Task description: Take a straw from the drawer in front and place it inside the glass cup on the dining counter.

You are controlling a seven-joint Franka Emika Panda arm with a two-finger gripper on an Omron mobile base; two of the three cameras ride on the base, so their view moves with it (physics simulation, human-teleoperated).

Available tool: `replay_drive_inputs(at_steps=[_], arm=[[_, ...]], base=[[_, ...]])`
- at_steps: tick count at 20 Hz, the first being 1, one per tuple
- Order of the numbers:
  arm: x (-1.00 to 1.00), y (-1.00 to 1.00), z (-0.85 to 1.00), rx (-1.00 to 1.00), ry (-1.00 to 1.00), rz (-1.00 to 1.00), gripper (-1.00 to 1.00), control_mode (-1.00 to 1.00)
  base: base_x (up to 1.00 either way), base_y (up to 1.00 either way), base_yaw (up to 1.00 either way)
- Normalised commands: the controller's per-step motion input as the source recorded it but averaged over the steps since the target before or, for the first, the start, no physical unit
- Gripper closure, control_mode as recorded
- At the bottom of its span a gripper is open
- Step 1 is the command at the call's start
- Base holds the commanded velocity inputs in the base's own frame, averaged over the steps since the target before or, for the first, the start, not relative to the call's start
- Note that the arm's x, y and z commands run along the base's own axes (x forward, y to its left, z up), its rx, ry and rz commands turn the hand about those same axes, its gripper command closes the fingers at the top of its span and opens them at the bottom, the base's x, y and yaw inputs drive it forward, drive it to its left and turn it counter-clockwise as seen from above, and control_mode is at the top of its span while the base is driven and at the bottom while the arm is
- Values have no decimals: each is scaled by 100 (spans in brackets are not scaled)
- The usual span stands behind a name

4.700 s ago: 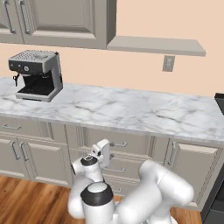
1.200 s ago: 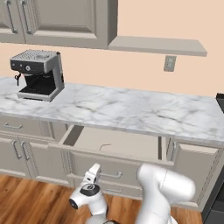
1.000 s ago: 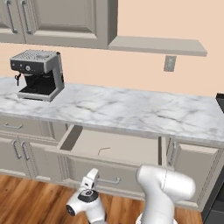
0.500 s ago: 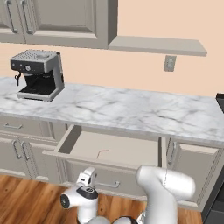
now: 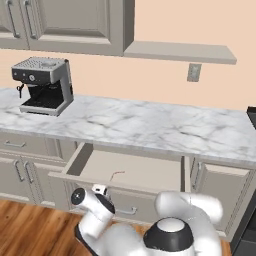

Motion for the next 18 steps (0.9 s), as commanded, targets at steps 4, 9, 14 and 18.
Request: replay_drive_inputs(at_steps=[4, 9, 14, 18], arm=[[-76, 0, 100, 20, 0, 0, -100, -100], [-50, 0, 100, 11, -2, -1, -100, -100], [10, 0, 100, 5, 0, -16, -100, -100], [30, 1, 88, 5, 2, -37, -100, -100]], base=[[0, 0, 0], [0, 0, 0], [0, 0, 0], [0, 0, 0]])
